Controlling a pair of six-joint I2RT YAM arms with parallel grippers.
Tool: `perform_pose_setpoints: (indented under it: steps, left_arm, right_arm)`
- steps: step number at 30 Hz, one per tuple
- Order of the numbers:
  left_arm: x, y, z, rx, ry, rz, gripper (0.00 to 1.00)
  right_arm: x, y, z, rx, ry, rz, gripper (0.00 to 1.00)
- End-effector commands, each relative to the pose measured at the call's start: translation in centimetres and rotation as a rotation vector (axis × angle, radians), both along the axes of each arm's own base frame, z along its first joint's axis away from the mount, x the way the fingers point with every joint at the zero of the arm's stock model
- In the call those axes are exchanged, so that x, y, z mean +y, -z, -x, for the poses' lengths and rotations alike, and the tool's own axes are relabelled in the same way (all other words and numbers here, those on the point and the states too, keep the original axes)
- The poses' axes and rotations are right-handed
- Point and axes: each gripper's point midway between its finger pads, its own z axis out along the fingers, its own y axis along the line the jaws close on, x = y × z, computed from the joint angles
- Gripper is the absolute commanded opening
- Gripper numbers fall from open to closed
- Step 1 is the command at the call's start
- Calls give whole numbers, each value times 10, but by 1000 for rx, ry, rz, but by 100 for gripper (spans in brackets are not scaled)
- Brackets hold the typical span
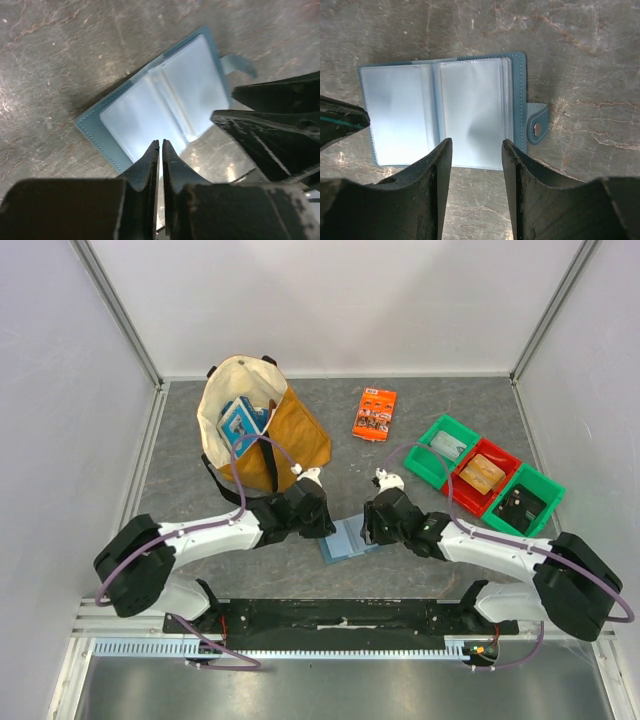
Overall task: Take the credit cards out of the card holder
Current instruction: Remove the credit card from the card holder.
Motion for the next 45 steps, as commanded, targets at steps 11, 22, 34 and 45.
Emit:
perform_pose_setpoints:
  steps: [11,22,34,45]
  left_arm:
    - [11,55,16,115,23,-115,4]
    - [9,59,16,120,28,-111,3]
    - [13,46,17,94,-29,-42,5]
    - [39,-4,6,-58,-183,86,15]
  right_arm:
    - [7,13,5,44,-10,-26,47]
    - [31,7,13,78,-104,-121,44]
    - [96,-39,26,66,-342,-319,43]
    - [70,-38,19,-19,-308,-102,48]
